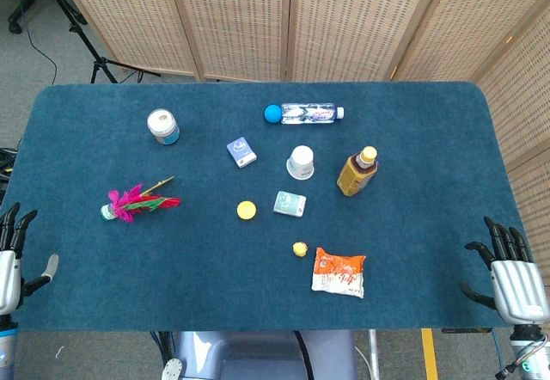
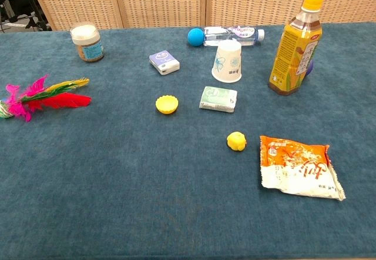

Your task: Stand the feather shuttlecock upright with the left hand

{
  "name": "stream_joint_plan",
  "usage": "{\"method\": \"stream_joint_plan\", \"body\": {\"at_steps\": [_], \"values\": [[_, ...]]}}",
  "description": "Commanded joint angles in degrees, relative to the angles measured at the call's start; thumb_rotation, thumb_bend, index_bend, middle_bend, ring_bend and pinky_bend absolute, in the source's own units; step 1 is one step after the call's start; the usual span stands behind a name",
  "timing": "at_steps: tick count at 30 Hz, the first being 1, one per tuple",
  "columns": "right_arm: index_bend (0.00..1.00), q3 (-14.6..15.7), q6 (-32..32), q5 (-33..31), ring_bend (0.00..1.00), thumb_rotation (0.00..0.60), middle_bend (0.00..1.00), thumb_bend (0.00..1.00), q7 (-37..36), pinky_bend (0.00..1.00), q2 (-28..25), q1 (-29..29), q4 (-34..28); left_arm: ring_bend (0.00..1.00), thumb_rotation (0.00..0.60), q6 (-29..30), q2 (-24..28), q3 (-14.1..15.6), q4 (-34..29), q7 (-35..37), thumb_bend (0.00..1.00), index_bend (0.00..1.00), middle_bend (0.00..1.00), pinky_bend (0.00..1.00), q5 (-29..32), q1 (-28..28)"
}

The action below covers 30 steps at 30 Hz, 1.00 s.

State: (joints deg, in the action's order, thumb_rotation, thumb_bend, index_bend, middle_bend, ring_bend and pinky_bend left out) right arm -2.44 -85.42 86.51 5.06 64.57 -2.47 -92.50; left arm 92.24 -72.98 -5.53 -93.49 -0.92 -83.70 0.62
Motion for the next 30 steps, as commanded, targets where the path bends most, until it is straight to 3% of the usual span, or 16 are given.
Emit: {"method": "stream_joint_plan", "body": {"at_steps": [1, 30], "values": [[0.31, -0.1, 0.3, -0.6, 0.0, 0.6, 0.0, 0.2, 0.1, 0.0, 0.0, 0.1, 0.2, 0.02, 0.6, -0.7, -0.2, 0.0, 0.1, -0.3, 0.33, 0.14, 0.0, 0.09, 0.3, 0.4], [0.31, -0.3, -1.2, 0.0, 0.0, 0.6, 0.0, 0.21, -0.7, 0.0, -0.7, 0.8, 0.2, 0.02, 0.6, -1.0, -0.4, 0.3, -0.1, -1.2, 0.33, 0.14, 0.0, 0.09, -0.1, 0.7]]}}
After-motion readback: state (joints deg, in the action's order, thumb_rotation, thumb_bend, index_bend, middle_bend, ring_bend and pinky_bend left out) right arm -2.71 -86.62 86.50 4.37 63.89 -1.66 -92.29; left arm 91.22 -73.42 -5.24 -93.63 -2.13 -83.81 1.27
